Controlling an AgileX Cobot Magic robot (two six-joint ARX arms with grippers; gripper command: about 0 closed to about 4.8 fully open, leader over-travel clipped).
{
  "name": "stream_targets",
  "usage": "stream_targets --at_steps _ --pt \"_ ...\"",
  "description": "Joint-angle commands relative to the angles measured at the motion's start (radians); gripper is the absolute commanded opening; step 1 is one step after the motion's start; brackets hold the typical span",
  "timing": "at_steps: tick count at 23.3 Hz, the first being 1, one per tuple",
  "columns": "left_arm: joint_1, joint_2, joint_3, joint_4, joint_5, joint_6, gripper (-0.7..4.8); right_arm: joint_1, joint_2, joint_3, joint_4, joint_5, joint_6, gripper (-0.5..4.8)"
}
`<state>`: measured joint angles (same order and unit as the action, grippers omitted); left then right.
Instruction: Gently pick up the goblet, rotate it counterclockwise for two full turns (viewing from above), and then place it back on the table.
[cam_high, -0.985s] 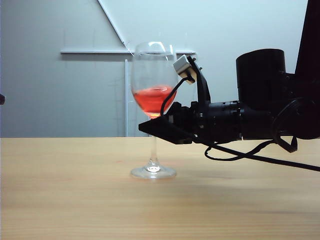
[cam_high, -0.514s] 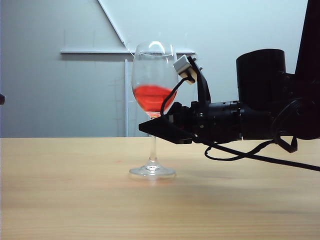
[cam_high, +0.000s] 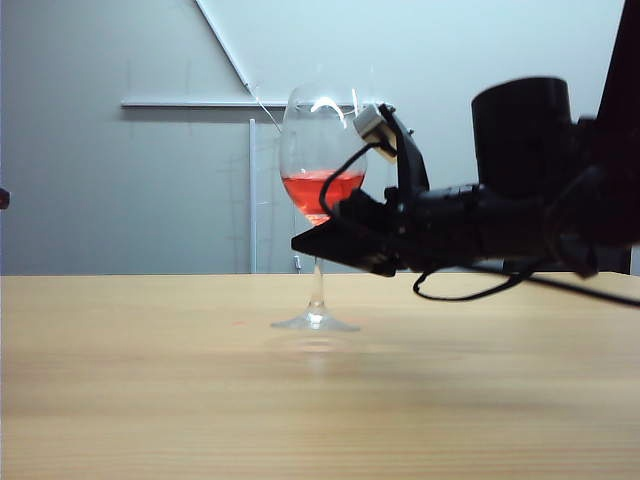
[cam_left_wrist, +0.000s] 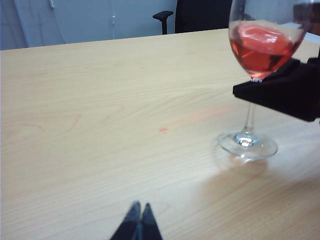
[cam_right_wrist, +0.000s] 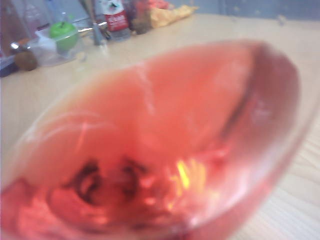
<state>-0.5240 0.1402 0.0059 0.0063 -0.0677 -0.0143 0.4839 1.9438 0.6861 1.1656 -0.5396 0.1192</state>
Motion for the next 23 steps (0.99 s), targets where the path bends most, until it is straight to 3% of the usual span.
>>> stream_targets --at_steps 1,4,6,15,18,23 --pt "0.0 0.0 0.003 0.009 0.001 0.006 -0.05 0.001 -0.076 0.003 -0.125 0.018 0.02 -0.02" --pt "0.0 0.0 0.003 0.009 0.001 0.006 -0.05 0.0 -0.112 0.003 -0.177 -0.021 0.037 -0.02" --pt "0.0 0.0 0.003 0.009 0.001 0.006 -0.05 0.0 -0.116 0.004 -0.143 -0.09 0.125 -0.02" --pt "0.0 0.0 0.003 0.009 0.001 0.006 -0.05 0.0 -0.116 0.004 -0.117 -0.11 0.209 -0.02" --pt "0.0 0.0 0.003 0.009 0.001 0.006 -0.05 0.0 -0.122 0.004 -0.117 -0.106 0.218 -0.02" --pt "0.0 0.0 0.003 0.009 0.001 0.006 -0.05 0.0 -0.187 0.004 -0.256 -0.003 0.213 -0.04"
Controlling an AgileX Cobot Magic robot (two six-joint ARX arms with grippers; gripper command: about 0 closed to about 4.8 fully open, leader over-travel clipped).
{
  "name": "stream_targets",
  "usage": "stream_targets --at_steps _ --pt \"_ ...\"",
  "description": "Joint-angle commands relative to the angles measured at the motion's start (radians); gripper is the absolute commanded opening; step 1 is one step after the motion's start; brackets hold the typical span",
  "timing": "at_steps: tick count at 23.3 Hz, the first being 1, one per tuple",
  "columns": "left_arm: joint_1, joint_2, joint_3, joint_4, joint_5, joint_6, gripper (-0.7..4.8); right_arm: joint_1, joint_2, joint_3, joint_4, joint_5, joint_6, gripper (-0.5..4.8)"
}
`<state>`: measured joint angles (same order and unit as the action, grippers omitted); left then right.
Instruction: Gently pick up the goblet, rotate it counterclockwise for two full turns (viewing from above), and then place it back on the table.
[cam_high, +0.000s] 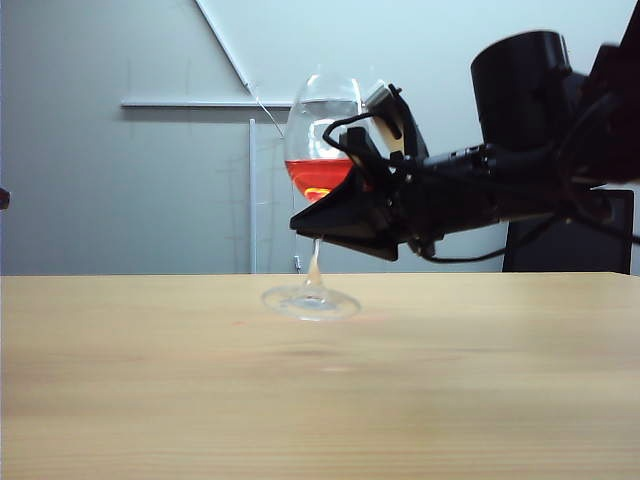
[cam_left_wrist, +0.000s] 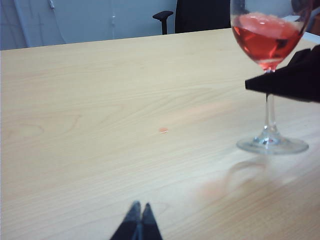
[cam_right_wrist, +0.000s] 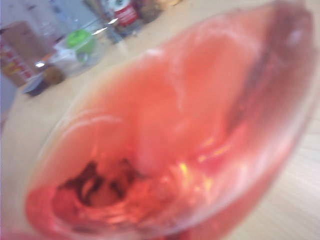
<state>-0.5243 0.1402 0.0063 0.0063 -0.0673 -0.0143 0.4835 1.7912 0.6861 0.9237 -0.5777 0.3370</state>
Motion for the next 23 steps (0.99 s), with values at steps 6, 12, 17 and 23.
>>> stream_targets --at_steps 6,12,17,23 --pt "0.001 0.0 0.003 0.009 0.001 0.006 -0.05 0.002 -0.117 0.004 -0.142 0.091 -0.074 -0.05" --pt "0.001 0.0 0.003 0.009 0.0 0.006 -0.05 0.003 -0.184 0.003 -0.216 0.106 -0.197 -0.05" --pt "0.001 -0.001 0.003 0.009 0.0 0.006 -0.05 0.064 -0.245 0.004 -0.284 0.206 -0.307 -0.05" --pt "0.001 -0.003 0.003 0.009 0.0 0.006 -0.05 0.163 -0.271 0.002 -0.321 0.26 -0.411 -0.05"
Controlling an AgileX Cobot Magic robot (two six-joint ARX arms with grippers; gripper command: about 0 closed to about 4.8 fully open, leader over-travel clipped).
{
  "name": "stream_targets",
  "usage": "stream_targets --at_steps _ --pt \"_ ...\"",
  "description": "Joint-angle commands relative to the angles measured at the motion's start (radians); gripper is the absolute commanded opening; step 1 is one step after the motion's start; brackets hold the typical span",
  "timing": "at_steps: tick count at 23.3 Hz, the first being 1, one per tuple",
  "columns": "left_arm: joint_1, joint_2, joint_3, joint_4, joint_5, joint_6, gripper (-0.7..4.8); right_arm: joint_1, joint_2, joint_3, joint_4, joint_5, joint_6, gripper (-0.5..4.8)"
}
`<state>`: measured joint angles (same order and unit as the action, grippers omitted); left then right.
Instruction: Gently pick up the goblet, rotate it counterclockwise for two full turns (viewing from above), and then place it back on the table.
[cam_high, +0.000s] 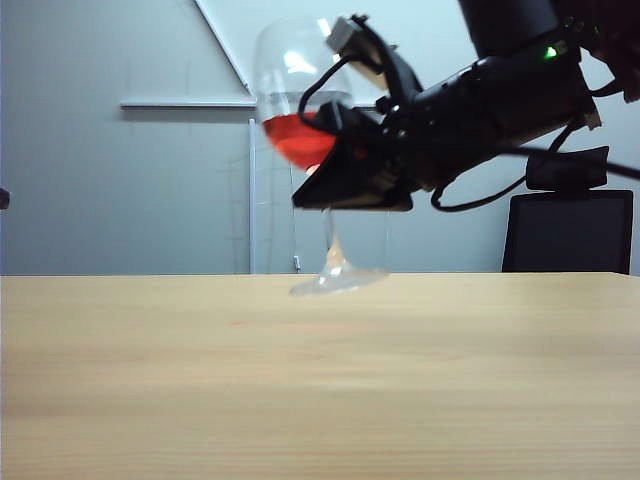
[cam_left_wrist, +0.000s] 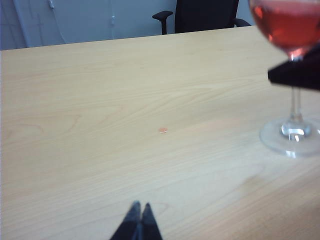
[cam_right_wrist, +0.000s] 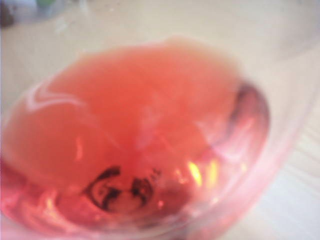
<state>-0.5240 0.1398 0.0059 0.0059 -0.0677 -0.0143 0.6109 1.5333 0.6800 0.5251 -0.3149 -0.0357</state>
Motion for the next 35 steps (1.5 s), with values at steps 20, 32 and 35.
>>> stream_targets --at_steps 20,32,35 --pt "0.0 -0.037 0.003 0.009 0.001 0.006 -0.05 0.059 -0.025 -0.315 0.886 0.055 0.053 -0.05" --pt "0.0 -0.037 0.003 0.009 0.001 0.006 -0.05 -0.008 -0.023 -0.302 0.773 0.089 0.482 -0.05" --pt "0.0 -0.037 0.003 0.009 0.001 0.006 -0.05 -0.013 -0.023 -0.274 0.667 0.088 0.481 -0.05"
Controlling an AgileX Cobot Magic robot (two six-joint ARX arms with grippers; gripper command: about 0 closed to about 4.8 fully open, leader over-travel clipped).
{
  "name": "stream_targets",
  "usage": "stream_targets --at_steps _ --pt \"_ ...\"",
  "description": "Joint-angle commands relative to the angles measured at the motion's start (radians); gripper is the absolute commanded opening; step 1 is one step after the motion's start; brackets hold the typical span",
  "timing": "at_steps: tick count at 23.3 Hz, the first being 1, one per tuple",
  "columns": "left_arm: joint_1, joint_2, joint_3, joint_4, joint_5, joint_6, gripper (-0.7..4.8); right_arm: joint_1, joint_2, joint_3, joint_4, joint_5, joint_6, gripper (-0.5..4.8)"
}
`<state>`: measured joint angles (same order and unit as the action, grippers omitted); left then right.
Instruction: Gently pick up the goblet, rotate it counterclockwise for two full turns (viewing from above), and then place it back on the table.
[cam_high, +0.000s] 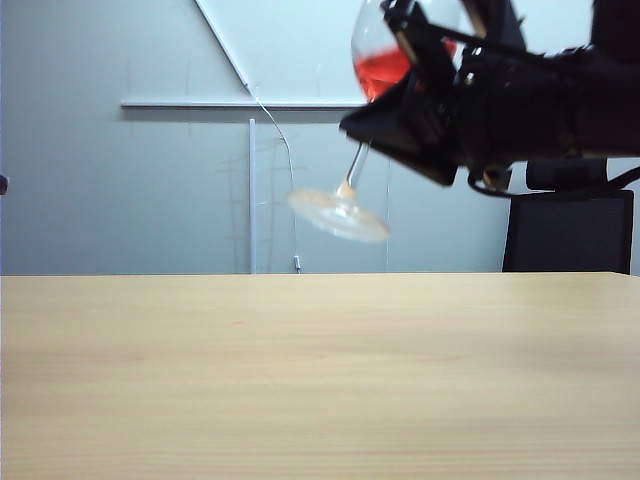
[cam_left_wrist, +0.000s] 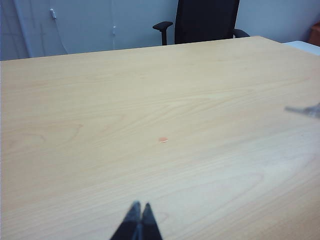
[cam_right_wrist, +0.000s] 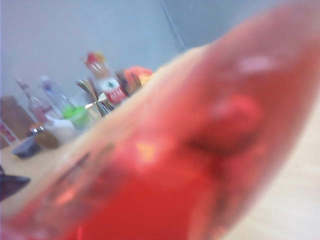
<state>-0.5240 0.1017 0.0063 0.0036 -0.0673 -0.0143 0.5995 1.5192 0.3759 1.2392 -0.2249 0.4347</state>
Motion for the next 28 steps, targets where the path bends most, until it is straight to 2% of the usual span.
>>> stream_targets --at_steps 1,4,6,11,15,21,23,28 --pt "0.0 0.001 0.003 0.011 0.001 0.006 -0.05 -0.001 -0.009 0.043 -0.081 -0.002 0.01 -0.05" --pt "0.0 0.001 0.003 0.011 0.001 0.006 -0.05 -0.001 -0.008 0.089 -0.19 -0.005 0.004 -0.05" --pt "0.0 0.001 0.003 0.011 0.001 0.006 -0.05 -0.001 -0.008 0.175 -0.37 -0.016 -0.069 -0.05" --pt "0.0 0.001 0.003 0.011 0.001 0.006 -0.05 -0.001 -0.008 0.286 -0.571 -0.03 -0.169 -0.05" --pt "0.0 0.001 0.003 0.011 0.001 0.006 -0.05 0.0 -0.008 0.378 -0.747 -0.062 -0.307 -0.04" --pt "0.0 0.001 0.003 0.011 0.001 0.006 -0.05 0.01 -0.009 0.387 -0.737 -0.12 -0.418 -0.05" --pt "0.0 0.001 0.003 0.011 0.001 0.006 -0.05 0.012 -0.009 0.38 -0.687 -0.211 -0.474 -0.04" --pt "0.0 0.001 0.003 0.011 0.001 0.006 -0.05 0.024 -0.009 0.344 -0.505 -0.268 -0.474 -0.04"
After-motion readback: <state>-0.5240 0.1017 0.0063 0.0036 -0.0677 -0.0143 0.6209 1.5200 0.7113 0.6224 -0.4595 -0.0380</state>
